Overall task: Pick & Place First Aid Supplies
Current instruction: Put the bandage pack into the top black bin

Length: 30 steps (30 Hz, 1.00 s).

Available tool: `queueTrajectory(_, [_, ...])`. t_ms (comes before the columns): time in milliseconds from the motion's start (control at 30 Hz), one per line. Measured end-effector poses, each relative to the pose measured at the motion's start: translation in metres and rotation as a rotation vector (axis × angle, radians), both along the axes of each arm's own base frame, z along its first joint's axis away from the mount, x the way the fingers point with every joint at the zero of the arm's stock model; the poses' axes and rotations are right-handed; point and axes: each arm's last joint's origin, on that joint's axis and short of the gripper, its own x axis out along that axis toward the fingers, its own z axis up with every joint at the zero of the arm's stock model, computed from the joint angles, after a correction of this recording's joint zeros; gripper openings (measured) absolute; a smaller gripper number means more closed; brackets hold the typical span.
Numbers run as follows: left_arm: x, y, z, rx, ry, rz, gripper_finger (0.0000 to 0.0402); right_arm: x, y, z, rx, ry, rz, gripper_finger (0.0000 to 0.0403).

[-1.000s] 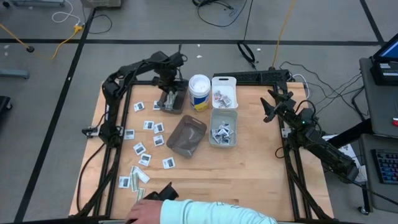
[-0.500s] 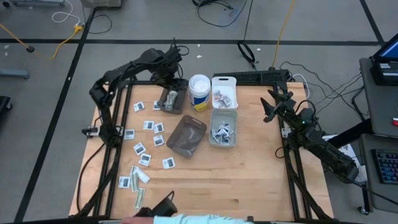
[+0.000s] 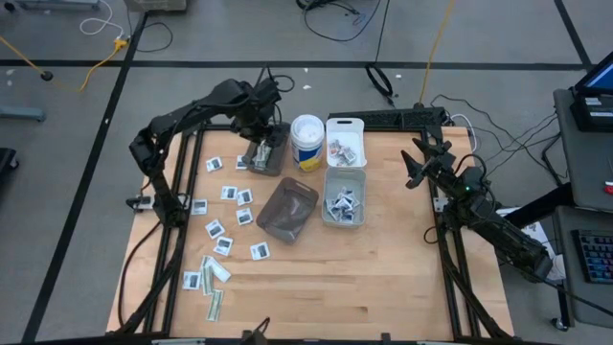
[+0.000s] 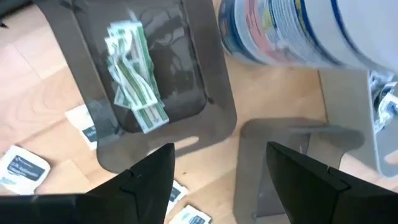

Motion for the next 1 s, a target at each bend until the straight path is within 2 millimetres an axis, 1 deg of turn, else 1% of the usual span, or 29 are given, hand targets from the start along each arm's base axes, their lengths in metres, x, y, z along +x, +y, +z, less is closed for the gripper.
queueTrajectory(133, [-0.008,-0.022,0.005,-0.013,-0.008,0.023,0.0251,0.000,0.000,0.000,0.000,0.000,0.000,0.0263])
queueTrajectory(233, [-0.017,-0.043,-0.001,-0.039,0.012,0.049,0.0246,0.000,0.000,0.000,-0.001,0.000,0.000,0.0263])
queueTrajectory(333, [-0.024,-0.070,0.000,-0.053,0.013,0.071,0.0246,0.000,0.000,0.000,0.000,0.000,0.000,0.0263])
queueTrajectory(567, [-0.045,-0.142,-0.004,-0.105,0.040,0.069,0.0248,0.000,0.000,0.000,0.000,0.000,0.000,0.0263])
queueTrajectory(767, [-0.066,-0.199,-0.018,-0.152,0.105,0.054,0.0240,0.000,0.000,0.000,0.000,0.000,0.000,0.0263])
queueTrajectory(1000, [-0.089,-0.253,-0.034,-0.176,0.195,0.035,0.0239,0.000,0.000,0.000,0.000,0.000,0.000,0.0263])
